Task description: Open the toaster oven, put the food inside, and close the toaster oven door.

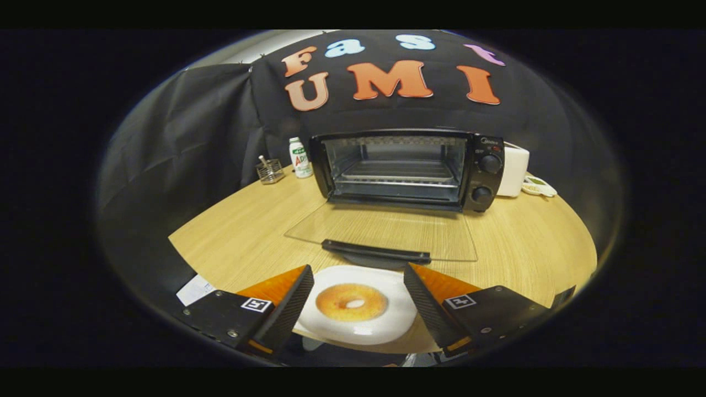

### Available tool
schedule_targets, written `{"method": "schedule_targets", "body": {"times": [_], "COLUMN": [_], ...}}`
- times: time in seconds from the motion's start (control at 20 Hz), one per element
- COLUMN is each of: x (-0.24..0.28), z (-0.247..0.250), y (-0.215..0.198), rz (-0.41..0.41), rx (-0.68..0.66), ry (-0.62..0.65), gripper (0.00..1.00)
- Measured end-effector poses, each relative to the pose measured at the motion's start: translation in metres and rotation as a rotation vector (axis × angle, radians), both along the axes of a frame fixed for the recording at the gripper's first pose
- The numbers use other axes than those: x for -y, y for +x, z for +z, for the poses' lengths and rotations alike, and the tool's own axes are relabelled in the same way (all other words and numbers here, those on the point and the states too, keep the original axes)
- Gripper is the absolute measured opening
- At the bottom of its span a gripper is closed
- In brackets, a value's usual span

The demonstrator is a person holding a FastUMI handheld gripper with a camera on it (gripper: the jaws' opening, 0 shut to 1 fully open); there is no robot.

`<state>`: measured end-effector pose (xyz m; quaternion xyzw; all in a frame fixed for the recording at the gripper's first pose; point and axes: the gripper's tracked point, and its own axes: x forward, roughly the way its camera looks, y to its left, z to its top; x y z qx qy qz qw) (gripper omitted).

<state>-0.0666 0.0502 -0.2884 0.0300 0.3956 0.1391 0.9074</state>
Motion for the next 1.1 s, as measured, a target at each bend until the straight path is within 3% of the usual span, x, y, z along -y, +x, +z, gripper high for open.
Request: {"method": "schedule_targets", "body": {"times": [0.3,0.65,0.85,1.1], "x": [-0.007,0.001,0.002,0.001], "z": [-0.024,-0.036,-0.035,-0.028], "y": [-0.034,-0.034,-0.033,-0.029], "rz": [0.045,0.049,0.011,-0.016], "rx": [-0.091,-0.074,-0.079,-0.069], "ry": [-0.033,-0.134,-0.095,-0.046], "gripper": [0.99,0.95,0.77,0.45]}}
